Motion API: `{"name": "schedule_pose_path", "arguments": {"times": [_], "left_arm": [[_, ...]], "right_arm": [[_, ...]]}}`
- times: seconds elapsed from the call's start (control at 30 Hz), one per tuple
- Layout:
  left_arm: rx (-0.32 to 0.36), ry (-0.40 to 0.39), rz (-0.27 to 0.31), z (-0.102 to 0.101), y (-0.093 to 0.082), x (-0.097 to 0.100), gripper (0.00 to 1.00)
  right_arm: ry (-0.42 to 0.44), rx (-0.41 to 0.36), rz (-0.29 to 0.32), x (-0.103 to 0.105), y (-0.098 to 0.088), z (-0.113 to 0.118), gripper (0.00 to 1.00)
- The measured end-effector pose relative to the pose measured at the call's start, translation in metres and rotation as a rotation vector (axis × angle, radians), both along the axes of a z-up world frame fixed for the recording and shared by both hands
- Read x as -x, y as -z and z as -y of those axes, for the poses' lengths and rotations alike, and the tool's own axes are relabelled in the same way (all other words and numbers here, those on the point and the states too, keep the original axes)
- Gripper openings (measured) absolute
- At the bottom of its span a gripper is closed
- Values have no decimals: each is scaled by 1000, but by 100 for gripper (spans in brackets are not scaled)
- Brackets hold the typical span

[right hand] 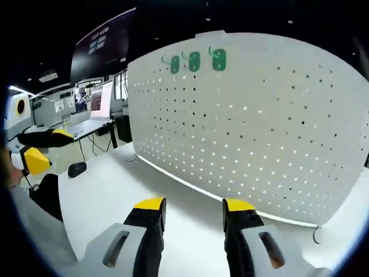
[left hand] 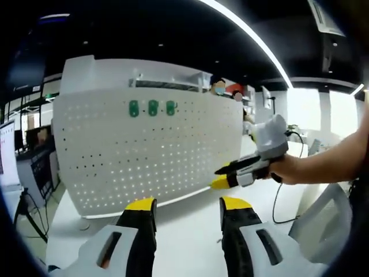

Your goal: Insert the hook assembly into the mounting plate slot until the hook locks in place.

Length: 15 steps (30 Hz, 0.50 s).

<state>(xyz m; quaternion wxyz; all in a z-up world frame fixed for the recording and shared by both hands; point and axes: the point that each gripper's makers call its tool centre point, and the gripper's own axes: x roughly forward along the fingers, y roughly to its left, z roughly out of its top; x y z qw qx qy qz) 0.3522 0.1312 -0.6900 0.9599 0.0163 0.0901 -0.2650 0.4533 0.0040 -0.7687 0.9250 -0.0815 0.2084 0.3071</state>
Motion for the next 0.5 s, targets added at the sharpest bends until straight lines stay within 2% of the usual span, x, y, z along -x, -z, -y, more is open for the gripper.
{"name": "schedule_pose_path", "arguments": {"times": [0.03, 0.2, 0.33, 0.5], "left_arm": [[0, -1, 0, 1, 0, 1, 45], [-1, -4, -2, 2, 1, 2, 44], [0, -11, -7, 1, 3, 2, 44], [0, -9, -12, 2, 4, 2, 44]], "right_arm": [[-8, -6, -39, 5, 9, -2, 37], [-46, 19, -139, 21, 37, -6, 37], [-54, 14, -197, 28, 54, -8, 36], [-63, 24, -236, 34, 67, -12, 36]]}}
